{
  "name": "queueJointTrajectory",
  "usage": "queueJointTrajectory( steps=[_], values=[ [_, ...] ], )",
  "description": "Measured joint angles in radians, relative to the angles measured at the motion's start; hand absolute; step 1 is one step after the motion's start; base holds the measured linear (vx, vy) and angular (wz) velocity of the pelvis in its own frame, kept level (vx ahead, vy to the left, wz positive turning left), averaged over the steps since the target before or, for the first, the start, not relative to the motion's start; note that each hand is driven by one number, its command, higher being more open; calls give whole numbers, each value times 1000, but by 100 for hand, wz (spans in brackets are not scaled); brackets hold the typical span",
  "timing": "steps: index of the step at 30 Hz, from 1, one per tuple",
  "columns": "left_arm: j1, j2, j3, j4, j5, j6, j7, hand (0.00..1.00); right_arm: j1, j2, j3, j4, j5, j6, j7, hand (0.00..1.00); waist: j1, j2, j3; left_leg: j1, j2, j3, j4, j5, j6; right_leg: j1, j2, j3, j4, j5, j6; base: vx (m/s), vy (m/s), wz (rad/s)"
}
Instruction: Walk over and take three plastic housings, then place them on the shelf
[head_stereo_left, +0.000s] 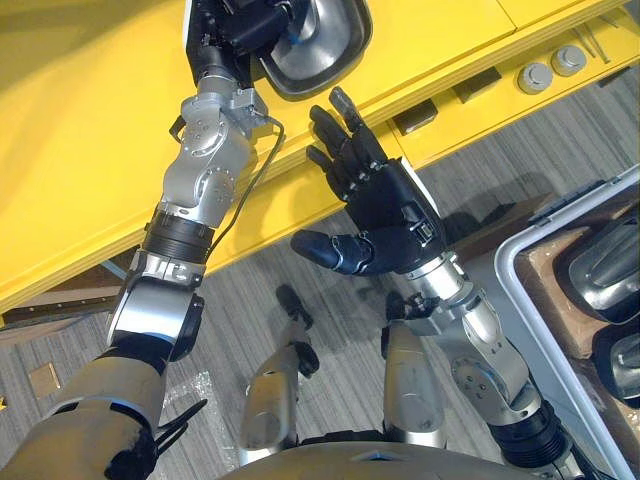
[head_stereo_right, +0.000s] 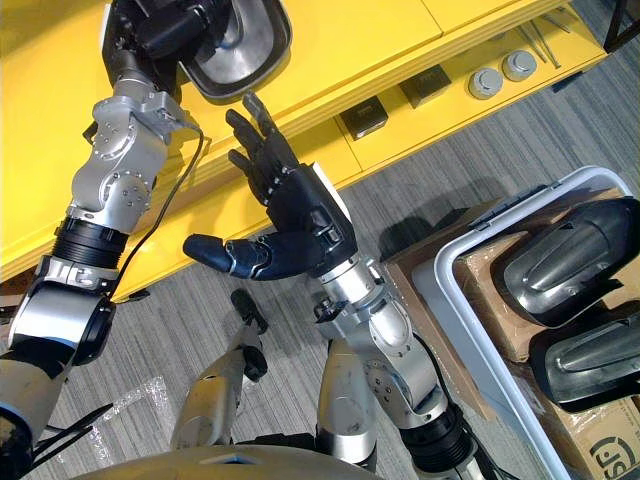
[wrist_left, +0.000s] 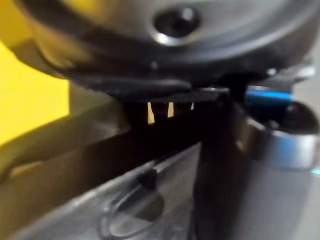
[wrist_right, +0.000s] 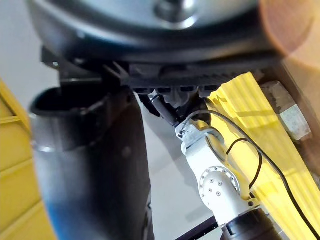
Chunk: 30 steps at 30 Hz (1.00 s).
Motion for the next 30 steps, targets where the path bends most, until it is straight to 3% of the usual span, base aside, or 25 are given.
queueJointTrajectory(
  steps=[6, 18, 23, 28, 30],
  values=[
    [1, 10, 3, 2, 5, 35, -1, 100, 3, 0, 1, 0, 0, 0, 0, 100, -1, 0, 0, 10, -5, 4, 0, 0, 0, -2, -6, 5, 19, -10, 0, -1, -9, -1],
    [57, 25, 49, 41, -50, 47, -10, 100, 76, -4, 20, 1, 4, -6, -3, 100, -9, 7, -3, 80, -3, 41, -3, -15, 2, 49, -4, 24, 16, -16, 0, 4, -22, -9],
    [102, 24, 73, 83, -48, 44, -8, 100, 126, -4, 16, 1, -6, -70, -18, 100, -34, 17, -12, 140, -5, 67, -3, -37, 7, 122, -4, 34, -36, -3, 13, 44, 5, -14],
    [190, 23, 99, 149, -48, 81, -16, 100, 159, 2, -6, 46, -43, -119, -18, 100, -65, 36, -81, 214, -6, 84, -3, -60, 13, 223, -2, 33, -106, 11, 21, 96, 3, -13],
    [263, 22, 107, 189, -44, 129, -61, 100, 199, 22, -47, 97, -32, -136, 26, 100, -74, 40, -158, 252, -6, 77, -3, -67, 13, 287, 2, 19, -153, 12, 22, 146, -30, 0]
  ],
)
